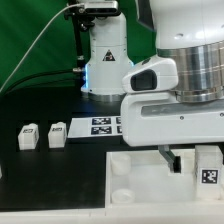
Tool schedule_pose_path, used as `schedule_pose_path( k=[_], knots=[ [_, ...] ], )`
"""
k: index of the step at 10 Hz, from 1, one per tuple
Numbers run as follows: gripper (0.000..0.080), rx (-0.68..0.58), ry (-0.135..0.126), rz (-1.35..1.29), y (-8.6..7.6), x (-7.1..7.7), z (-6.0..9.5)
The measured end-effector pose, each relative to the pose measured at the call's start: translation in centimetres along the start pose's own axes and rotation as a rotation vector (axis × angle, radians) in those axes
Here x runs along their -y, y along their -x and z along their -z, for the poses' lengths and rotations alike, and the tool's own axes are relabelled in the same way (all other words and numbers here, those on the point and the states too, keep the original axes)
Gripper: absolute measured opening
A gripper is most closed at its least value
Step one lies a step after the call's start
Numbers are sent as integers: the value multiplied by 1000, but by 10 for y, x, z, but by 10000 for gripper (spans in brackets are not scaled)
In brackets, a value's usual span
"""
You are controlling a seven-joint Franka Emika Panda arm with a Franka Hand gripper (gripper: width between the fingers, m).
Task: Assemble one leg
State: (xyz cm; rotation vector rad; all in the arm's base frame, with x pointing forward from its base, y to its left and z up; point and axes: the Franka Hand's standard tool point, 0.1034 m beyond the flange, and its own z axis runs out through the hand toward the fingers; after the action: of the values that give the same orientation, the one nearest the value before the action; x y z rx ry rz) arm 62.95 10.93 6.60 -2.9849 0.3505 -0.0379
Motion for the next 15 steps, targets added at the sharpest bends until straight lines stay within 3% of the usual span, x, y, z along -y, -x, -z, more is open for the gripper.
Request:
schedule_pose_path(
  k=[1,2,3,4,5,7,10,12,15],
  knots=[
    [649,0,-1,-31,0,0,0],
    [555,1,-1,-53,0,0,0],
    [555,1,-1,-58,0,0,0],
    [355,2,-3,-140,0,1,0],
    [293,3,-7,-263,0,0,0],
    [293,8,-12,-448,-1,-1,0],
    [293,44,-61,-943,0,-5,0],
    [294,55,-80,-1330,5,2,0],
    [294,73,-109,-1623,4,-1,1]
  ],
)
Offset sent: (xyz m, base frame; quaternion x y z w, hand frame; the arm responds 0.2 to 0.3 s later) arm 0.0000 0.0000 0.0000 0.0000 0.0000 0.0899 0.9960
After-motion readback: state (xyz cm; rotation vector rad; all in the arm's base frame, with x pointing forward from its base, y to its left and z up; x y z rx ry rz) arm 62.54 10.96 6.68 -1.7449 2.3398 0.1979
